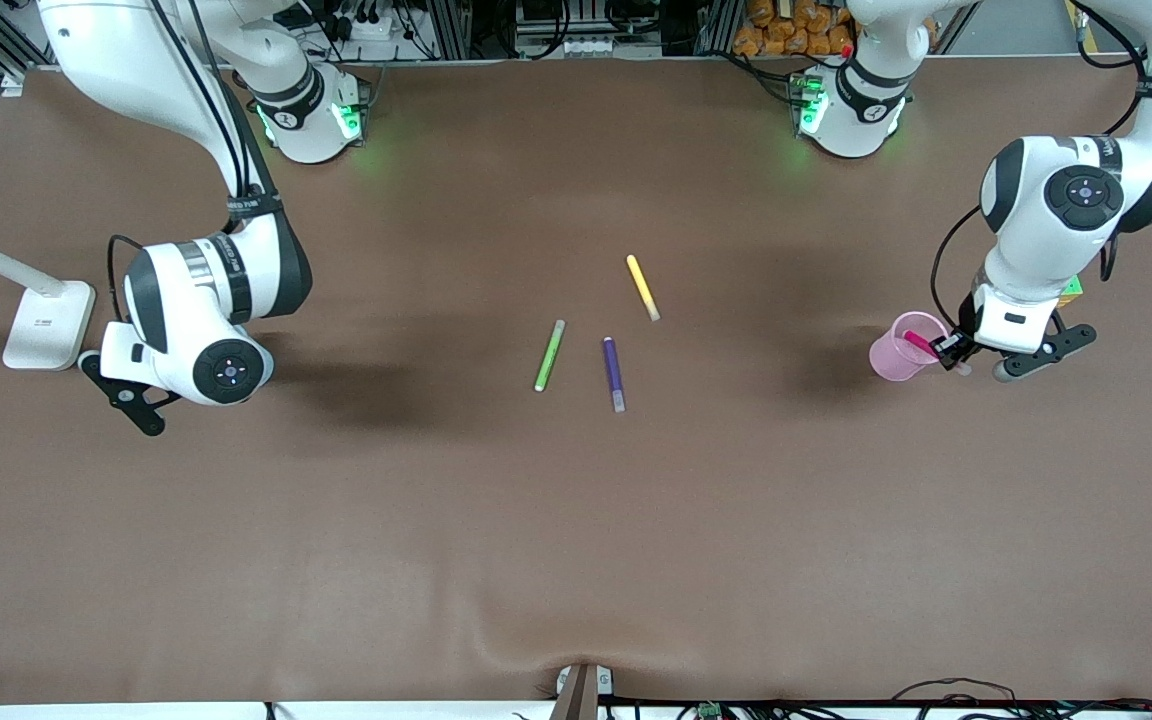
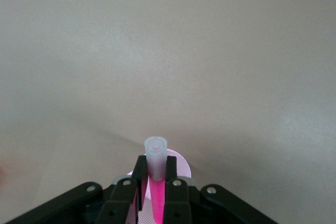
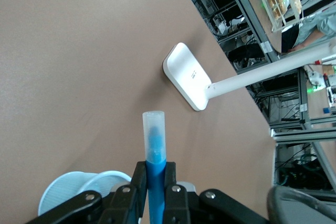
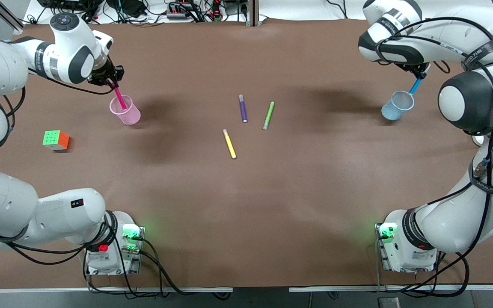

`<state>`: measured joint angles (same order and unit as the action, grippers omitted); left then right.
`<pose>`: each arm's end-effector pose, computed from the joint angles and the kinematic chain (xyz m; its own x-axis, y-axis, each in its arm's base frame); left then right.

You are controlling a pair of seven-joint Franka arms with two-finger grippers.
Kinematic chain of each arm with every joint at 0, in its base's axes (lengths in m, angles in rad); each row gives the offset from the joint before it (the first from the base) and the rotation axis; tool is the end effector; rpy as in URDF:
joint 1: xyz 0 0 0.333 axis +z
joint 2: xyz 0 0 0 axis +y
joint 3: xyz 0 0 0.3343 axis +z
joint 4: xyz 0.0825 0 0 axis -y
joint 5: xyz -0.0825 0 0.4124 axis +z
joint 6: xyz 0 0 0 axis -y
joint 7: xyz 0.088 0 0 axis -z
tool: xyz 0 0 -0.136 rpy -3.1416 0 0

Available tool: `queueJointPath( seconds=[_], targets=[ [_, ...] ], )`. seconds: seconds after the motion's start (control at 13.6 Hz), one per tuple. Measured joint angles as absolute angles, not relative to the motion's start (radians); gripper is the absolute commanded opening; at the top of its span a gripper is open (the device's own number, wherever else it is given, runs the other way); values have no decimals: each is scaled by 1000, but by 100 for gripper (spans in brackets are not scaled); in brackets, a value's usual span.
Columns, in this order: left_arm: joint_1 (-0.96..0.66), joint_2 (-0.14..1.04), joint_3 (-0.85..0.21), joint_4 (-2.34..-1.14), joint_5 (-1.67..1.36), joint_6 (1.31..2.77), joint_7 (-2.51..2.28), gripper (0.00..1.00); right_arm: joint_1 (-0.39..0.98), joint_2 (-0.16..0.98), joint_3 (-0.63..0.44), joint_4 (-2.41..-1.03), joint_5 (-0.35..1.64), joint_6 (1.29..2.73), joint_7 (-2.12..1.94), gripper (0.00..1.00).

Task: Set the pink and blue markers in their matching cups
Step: 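Carry the pink marker over the pink cup while the right gripper carries blue, then drop the pink marker into the pink cup while the right gripper drops blue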

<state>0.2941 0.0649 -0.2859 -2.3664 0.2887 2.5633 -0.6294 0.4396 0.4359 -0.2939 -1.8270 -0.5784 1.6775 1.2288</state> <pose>0.5407 0.0040 0.2806 0.9033 0.3831 0.1930 0.4018 -0.9132 -0.0681 0.6028 0.0269 0.2741 0.7182 -0.6234 0.3092 -0.6159 -0.3627 0.6994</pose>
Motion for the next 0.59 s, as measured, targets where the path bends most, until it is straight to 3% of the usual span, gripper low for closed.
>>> queueJointPath(
  seconds=[0.07, 0.59],
  targets=[
    [294, 70, -286, -2367, 289, 2564, -629, 100, 441, 441, -291, -1853, -578, 1712, 1272, 0],
    [294, 67, -289, -2351, 290, 2534, -629, 100, 437, 456, -290, -1884, -578, 1767, 1328, 0]
  ],
)
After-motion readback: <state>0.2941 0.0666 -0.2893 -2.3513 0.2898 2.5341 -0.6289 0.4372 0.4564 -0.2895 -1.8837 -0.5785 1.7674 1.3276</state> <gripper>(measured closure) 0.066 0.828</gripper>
